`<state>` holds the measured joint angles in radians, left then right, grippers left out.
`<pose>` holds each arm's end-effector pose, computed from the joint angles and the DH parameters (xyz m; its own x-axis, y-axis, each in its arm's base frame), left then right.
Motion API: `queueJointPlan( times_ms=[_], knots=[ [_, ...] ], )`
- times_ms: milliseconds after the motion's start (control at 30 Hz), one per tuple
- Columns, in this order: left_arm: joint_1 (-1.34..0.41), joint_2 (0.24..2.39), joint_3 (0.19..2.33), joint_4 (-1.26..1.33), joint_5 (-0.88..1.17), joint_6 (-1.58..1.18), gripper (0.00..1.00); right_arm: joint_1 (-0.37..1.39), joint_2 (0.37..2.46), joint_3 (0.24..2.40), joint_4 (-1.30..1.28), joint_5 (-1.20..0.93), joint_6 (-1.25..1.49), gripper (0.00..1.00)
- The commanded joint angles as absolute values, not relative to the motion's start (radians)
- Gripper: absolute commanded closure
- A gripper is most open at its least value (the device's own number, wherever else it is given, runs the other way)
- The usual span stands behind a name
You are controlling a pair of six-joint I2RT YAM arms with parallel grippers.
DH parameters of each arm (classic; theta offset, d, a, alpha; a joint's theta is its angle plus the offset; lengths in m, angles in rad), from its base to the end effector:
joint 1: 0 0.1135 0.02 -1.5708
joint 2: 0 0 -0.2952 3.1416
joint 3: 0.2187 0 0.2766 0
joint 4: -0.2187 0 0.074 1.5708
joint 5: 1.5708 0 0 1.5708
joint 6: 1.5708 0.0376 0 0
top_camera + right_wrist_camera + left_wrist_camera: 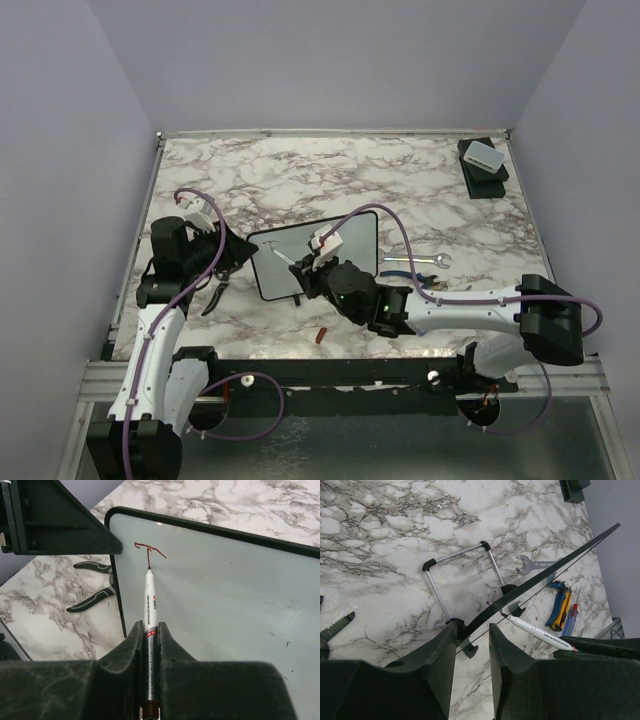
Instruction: Write a sentence on the whiteboard
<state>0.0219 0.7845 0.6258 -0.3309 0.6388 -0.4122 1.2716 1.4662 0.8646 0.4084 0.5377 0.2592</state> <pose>0.1796 -0.0185 0.2896 -0.6345 -0.3356 -0.6963 0.2775 0.7418 -0.6105 0.1216 0.3288 0.2833 -0.2271 0.0107 -0.9738 -0.6356 0.7560 0.1565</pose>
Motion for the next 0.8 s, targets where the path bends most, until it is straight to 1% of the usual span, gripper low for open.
queueJointPlan(
  times_ms=[0,367,767],
  knots=[
    [0.013,0.779,0.618,-0.330,0.652,-0.419,0.67,1.290,1.468,0.841,0.356,0.568,0.291,0.99],
    [0.010,0.781,0.618,-0.329,0.652,-0.418,0.67,1.308,1.501,0.860,0.360,0.544,0.294,0.99],
    [0.009,0.778,0.618,-0.330,0.652,-0.418,0.67,1.311,1.537,0.907,0.419,0.542,0.240,0.99]
  ],
)
